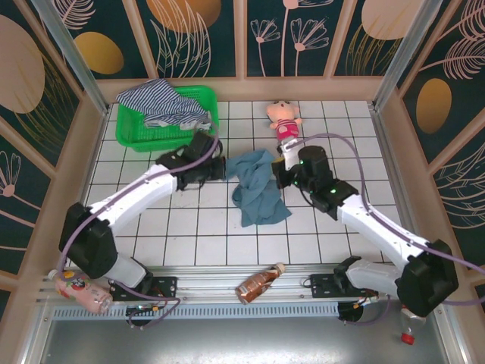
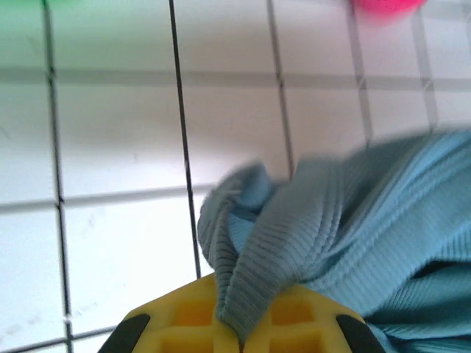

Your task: Fold and stack the tank tops

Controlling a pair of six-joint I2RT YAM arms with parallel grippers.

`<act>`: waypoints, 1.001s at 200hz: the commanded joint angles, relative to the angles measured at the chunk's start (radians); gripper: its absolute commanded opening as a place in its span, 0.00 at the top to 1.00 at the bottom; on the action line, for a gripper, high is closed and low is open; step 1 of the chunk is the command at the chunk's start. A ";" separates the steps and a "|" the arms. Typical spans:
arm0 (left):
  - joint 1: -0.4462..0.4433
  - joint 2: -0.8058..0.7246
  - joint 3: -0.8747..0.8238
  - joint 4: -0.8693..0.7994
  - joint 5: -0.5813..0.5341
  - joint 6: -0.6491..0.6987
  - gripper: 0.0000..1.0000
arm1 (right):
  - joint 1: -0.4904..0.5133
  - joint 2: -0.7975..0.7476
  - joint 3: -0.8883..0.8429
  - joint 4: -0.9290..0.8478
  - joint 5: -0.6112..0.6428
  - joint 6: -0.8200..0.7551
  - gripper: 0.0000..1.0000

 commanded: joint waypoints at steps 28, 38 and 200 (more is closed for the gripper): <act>0.020 -0.028 0.466 -0.265 -0.288 0.189 1.00 | -0.029 -0.095 0.227 0.006 0.140 -0.316 1.00; 0.020 -0.007 0.574 -0.284 -0.321 0.228 1.00 | -0.059 -0.099 0.264 0.014 0.113 -0.354 1.00; 0.067 -0.099 0.450 -0.217 -0.447 0.263 1.00 | -0.005 -0.156 0.239 -0.083 -0.205 -0.403 1.00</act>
